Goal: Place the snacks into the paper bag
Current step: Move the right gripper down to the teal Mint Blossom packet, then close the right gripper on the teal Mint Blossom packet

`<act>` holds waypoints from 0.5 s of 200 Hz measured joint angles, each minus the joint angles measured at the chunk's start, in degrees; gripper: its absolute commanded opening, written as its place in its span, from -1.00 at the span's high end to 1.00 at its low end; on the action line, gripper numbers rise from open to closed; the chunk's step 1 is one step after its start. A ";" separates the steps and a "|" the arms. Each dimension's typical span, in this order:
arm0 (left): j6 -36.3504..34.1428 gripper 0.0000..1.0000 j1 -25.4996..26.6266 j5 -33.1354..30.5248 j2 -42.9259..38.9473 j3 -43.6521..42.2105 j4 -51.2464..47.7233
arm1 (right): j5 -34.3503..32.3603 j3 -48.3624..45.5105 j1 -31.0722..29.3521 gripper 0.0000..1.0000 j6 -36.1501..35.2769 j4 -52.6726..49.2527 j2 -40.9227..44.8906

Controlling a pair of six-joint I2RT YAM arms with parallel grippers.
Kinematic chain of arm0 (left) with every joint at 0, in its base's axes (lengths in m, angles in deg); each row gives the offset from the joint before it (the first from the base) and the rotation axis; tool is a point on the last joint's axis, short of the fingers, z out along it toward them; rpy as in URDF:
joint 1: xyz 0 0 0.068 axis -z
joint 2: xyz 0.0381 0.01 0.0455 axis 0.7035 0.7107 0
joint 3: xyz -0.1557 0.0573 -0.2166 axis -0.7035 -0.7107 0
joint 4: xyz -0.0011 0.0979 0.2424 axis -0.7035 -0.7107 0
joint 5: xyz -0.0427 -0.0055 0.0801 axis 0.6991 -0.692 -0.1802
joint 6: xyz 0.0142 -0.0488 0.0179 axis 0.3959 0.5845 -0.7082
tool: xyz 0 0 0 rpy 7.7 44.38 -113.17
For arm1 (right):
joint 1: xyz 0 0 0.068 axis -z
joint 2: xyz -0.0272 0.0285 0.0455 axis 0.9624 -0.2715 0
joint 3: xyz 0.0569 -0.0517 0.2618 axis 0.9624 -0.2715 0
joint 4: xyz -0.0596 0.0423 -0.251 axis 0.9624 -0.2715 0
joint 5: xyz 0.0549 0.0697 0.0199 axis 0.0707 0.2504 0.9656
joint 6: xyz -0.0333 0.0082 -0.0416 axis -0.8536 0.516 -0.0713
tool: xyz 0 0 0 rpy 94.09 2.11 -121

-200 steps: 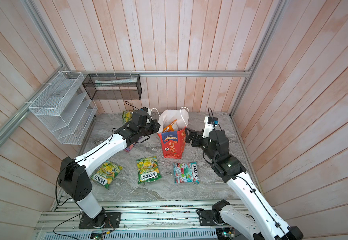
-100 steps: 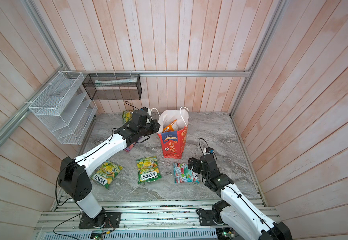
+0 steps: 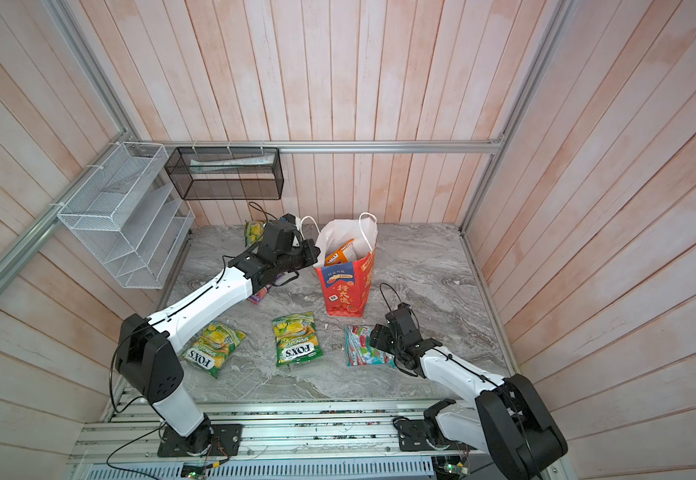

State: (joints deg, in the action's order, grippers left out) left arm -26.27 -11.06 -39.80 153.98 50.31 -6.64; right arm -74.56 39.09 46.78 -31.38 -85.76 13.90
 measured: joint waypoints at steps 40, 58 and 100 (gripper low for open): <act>0.00 1.00 0.00 0.00 0.00 0.00 0.00 | 1.40 0.24 -0.31 -0.07 -0.04 1.73 -1.68; 0.00 1.00 0.00 0.02 0.00 0.00 0.00 | 2.14 0.24 -0.57 0.16 -0.42 2.49 -1.90; -0.02 1.00 0.00 0.02 -0.09 0.00 -0.07 | 5.27 0.63 -0.96 0.73 -1.22 5.77 -3.52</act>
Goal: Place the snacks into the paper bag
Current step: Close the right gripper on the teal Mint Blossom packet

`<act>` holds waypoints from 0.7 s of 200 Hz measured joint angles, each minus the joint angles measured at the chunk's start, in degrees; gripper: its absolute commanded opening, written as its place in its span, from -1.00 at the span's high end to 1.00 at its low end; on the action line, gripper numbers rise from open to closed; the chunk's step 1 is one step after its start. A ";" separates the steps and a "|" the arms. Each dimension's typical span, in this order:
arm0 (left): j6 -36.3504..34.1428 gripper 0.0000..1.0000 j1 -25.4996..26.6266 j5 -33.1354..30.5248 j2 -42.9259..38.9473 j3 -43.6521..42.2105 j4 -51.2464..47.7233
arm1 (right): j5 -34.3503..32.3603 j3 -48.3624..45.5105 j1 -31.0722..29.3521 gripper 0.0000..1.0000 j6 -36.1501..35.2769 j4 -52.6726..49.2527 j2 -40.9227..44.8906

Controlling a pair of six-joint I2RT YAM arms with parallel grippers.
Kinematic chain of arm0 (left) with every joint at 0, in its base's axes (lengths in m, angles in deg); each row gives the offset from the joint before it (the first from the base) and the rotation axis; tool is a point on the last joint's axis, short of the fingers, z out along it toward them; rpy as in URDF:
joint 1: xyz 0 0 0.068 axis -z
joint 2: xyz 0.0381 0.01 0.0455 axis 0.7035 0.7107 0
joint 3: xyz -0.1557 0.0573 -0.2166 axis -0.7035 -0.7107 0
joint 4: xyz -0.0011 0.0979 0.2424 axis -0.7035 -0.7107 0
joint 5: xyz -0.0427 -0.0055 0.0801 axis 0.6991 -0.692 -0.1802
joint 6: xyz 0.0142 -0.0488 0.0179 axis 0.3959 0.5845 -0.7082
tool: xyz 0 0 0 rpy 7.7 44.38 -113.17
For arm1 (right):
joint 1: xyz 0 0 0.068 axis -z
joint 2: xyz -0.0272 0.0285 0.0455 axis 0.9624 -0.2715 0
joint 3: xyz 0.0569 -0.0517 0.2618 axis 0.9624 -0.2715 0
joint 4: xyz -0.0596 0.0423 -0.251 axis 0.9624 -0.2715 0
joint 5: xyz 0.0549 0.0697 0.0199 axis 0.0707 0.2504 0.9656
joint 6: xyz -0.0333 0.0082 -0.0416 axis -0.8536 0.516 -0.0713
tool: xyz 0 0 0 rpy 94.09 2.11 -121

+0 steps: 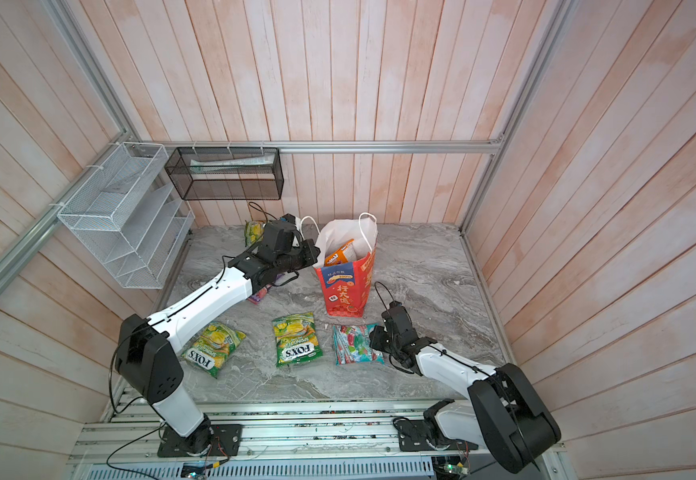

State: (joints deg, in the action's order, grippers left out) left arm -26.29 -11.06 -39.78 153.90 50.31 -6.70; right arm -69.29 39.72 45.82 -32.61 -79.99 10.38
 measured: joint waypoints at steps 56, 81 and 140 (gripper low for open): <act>0.02 1.00 0.00 0.31 0.00 0.00 0.00 | 5.38 0.04 -1.95 0.92 -1.84 1.42 3.23; 0.00 1.00 0.00 0.55 -0.11 0.00 -0.07 | 5.88 -0.04 -2.62 0.99 -2.27 1.01 9.51; 0.02 1.00 0.00 1.03 -1.18 -0.26 -1.25 | 5.86 -0.81 -2.91 1.00 -3.30 -0.15 18.71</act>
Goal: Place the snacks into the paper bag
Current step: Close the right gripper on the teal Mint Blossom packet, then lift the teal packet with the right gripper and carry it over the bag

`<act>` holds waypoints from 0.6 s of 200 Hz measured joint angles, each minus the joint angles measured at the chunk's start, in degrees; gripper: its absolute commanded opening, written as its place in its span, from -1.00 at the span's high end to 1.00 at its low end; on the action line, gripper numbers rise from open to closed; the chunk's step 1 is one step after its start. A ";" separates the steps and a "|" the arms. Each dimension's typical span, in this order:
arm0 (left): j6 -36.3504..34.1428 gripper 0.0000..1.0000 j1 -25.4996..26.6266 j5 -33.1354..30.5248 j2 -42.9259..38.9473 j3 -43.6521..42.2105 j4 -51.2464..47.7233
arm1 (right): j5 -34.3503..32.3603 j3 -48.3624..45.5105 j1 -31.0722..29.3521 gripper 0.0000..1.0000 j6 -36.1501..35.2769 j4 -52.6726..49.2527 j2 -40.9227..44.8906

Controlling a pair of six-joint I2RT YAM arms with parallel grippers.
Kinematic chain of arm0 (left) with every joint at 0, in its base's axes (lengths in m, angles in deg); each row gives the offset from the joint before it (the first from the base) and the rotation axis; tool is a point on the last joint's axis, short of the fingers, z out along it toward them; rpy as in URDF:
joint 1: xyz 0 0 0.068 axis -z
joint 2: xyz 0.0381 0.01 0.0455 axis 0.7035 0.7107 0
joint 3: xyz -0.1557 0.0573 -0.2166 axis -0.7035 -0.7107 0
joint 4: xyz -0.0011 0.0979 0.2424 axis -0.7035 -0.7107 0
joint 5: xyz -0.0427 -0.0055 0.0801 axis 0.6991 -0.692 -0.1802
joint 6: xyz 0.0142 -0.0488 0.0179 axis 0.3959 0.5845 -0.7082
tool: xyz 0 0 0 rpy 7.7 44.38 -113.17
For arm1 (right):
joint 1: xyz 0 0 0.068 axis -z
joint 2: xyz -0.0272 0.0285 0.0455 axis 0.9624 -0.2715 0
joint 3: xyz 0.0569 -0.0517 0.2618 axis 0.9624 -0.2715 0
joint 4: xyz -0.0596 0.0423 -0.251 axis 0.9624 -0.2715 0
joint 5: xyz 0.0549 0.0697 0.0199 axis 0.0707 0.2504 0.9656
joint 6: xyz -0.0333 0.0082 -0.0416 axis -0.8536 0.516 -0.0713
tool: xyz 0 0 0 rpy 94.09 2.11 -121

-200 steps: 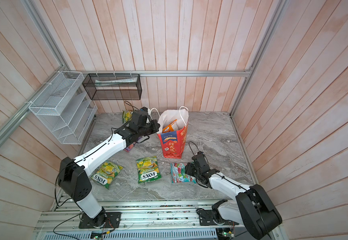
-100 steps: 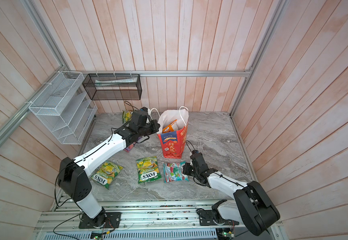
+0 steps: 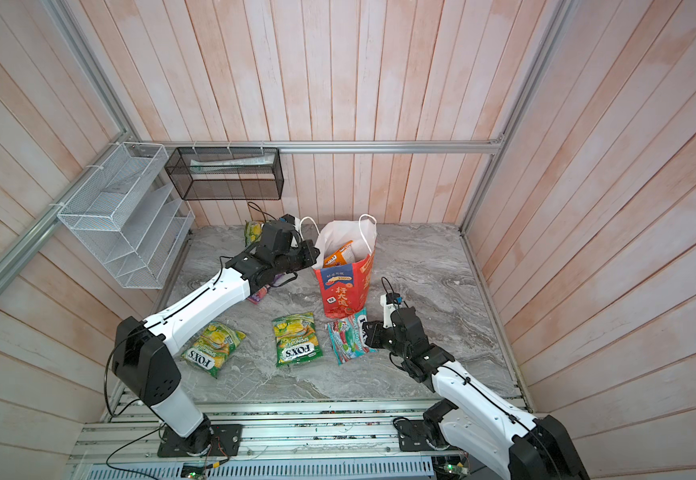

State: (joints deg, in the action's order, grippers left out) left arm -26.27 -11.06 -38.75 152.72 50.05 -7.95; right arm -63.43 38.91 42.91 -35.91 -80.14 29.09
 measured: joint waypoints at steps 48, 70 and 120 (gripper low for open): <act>0.00 1.00 0.11 0.55 -0.20 -0.13 0.00 | 0.26 0.00 -0.11 1.00 -1.07 -2.08 8.00; 0.00 1.00 0.31 0.57 -0.22 -0.13 0.00 | -2.10 0.00 -0.13 1.00 -1.79 -3.80 13.64; 0.00 1.00 0.70 0.57 -0.22 -0.13 0.00 | -7.87 4.55 -0.13 1.00 -2.14 -11.41 22.84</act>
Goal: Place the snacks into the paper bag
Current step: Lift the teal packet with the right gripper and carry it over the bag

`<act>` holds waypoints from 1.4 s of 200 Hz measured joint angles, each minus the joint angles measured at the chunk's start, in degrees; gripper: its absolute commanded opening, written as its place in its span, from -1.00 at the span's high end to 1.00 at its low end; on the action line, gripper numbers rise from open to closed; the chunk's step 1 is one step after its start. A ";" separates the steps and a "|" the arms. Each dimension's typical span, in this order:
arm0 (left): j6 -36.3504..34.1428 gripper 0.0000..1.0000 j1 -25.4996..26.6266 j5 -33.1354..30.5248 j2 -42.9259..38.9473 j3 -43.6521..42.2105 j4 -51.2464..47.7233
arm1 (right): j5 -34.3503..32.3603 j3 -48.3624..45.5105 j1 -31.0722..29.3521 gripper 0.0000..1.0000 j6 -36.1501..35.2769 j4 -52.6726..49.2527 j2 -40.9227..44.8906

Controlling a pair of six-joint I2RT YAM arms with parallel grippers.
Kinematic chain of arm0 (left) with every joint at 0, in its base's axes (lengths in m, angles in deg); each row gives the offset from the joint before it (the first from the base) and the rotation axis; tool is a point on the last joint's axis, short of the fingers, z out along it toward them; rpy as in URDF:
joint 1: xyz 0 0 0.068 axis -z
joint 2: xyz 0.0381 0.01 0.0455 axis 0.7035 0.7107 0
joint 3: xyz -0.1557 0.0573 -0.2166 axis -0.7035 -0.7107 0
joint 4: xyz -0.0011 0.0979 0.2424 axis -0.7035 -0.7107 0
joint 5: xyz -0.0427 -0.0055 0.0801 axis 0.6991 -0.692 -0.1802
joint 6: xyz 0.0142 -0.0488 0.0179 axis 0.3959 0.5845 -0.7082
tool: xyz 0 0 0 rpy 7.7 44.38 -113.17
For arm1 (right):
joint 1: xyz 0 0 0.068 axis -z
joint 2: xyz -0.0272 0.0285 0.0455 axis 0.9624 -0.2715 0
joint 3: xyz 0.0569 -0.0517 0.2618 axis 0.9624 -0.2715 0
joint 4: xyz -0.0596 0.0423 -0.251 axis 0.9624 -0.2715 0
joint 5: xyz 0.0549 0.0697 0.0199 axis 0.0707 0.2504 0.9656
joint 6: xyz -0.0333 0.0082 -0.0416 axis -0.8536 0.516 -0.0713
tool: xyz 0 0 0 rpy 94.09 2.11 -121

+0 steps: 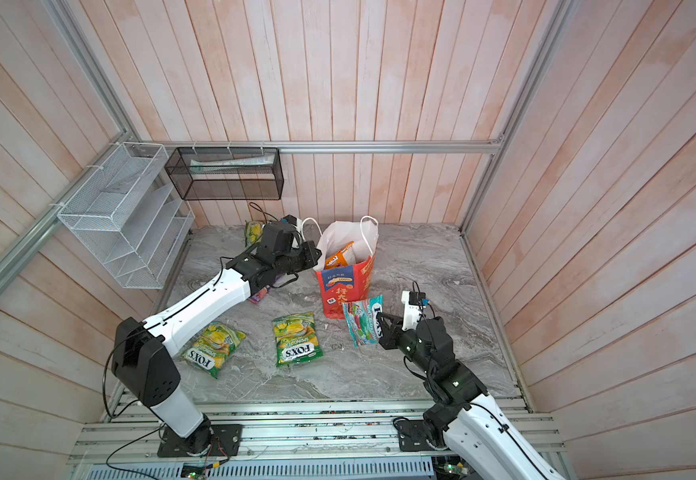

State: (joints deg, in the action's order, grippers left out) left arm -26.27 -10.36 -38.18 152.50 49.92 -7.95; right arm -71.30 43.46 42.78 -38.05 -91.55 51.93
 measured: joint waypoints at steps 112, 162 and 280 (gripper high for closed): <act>0.00 1.00 0.20 0.00 -0.13 0.00 0.00 | -5.92 33.83 0.00 1.00 1.31 -6.64 -13.73; 0.00 1.00 0.39 -0.02 -0.13 0.00 0.00 | -7.06 48.30 0.00 1.00 2.14 -6.19 -24.46; 0.00 1.00 0.94 -0.04 -0.11 0.02 0.07 | -21.66 64.35 -7.13 1.00 1.49 -14.25 -49.59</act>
State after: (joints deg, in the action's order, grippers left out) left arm -26.27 -9.42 -38.23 152.39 49.94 -7.88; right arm -92.96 107.81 35.66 -36.56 -105.80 2.33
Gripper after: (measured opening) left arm 0.049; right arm 0.041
